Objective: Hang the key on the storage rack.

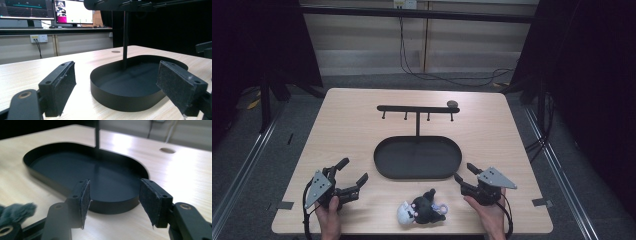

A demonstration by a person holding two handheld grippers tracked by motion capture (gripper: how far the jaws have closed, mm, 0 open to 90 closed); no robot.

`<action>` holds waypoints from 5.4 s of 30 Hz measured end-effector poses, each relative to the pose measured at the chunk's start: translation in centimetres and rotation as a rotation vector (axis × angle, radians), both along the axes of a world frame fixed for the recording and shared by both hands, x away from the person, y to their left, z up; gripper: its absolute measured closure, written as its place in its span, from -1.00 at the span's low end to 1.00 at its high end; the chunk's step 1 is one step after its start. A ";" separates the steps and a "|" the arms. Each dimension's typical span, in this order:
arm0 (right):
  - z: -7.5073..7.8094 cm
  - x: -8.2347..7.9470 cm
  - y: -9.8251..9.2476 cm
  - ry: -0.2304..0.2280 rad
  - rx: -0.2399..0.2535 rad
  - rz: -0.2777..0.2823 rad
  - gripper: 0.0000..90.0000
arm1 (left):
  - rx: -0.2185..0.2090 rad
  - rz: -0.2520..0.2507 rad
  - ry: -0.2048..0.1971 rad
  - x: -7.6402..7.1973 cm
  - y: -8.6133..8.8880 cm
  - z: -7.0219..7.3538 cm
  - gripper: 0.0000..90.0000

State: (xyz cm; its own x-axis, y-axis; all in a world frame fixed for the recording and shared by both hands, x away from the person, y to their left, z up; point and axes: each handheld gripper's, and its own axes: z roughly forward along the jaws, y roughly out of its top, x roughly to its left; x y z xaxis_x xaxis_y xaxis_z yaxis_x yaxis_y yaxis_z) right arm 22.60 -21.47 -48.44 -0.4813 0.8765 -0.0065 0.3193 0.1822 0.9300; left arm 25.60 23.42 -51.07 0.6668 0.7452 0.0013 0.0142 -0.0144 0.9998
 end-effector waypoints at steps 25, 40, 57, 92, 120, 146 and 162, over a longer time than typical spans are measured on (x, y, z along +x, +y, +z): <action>5.1 3.1 2.6 0.349 -0.203 0.367 0.10 | 0.000 0.000 0.000 0.0 0.0 0.0 -0.66; 5.0 4.6 4.9 0.567 -0.270 0.516 -0.06 | -0.002 0.000 -0.001 0.0 0.0 0.0 -0.66; 3.5 4.8 7.1 0.808 -0.453 0.722 0.36 | -0.002 0.000 -0.001 0.0 0.0 0.0 -0.66; 1.5 5.2 9.7 0.887 -0.585 0.839 0.94 | -0.004 -0.003 -0.001 0.0 0.0 0.0 -0.66; 4.5 5.8 10.6 0.836 -0.627 0.821 0.94 | -0.003 -0.004 -0.001 0.0 0.0 0.0 -0.66; 10.8 6.6 11.7 0.715 -0.686 0.793 0.94 | 0.002 -0.004 -0.002 0.0 0.0 0.0 -0.66; 14.1 7.8 13.0 0.635 -0.737 0.780 0.94 | 0.002 -0.003 -0.002 0.0 0.0 0.0 -0.66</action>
